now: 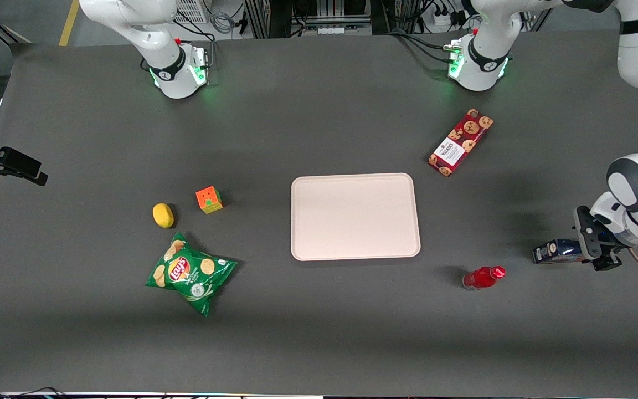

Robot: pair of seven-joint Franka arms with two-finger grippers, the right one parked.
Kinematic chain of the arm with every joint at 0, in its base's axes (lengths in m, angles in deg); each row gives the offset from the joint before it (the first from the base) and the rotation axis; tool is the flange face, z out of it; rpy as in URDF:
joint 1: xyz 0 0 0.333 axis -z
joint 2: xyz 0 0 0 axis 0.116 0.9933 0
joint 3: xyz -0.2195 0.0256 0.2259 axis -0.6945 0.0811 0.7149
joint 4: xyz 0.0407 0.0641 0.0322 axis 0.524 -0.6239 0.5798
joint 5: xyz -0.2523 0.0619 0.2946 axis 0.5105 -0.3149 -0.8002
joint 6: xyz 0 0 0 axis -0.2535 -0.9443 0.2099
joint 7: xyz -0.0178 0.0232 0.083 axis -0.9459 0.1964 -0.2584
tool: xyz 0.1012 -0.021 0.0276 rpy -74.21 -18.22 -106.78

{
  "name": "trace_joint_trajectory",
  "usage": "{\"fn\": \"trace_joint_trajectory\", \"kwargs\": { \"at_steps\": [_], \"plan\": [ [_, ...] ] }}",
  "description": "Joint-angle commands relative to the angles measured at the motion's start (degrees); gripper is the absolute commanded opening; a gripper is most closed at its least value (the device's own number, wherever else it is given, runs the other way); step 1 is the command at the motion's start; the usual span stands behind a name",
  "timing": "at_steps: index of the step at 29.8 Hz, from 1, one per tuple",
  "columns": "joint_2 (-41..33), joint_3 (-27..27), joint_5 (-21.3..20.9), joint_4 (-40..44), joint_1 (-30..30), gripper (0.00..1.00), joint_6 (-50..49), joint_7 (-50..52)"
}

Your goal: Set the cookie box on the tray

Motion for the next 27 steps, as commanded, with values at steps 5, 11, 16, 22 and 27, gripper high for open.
{"fn": "trace_joint_trajectory", "kwargs": {
  "at_steps": [5, 11, 16, 22, 27],
  "plan": [
    [-0.2, 0.4, 1.2, 0.5, 0.6, 0.08, 0.6, -1.0],
    [-0.4, 0.4, 1.0, 1.6, 1.1, 0.00, 0.4, 0.9],
    [-1.0, 0.4, 0.3, 4.4, 1.5, 0.00, -0.9, 2.3],
    [-3.1, 0.4, 0.3, 9.7, 1.9, 0.00, -7.0, 2.6],
    [-5.6, 0.4, -0.9, 16.3, 1.8, 0.00, -14.2, 4.7]
  ]
}}
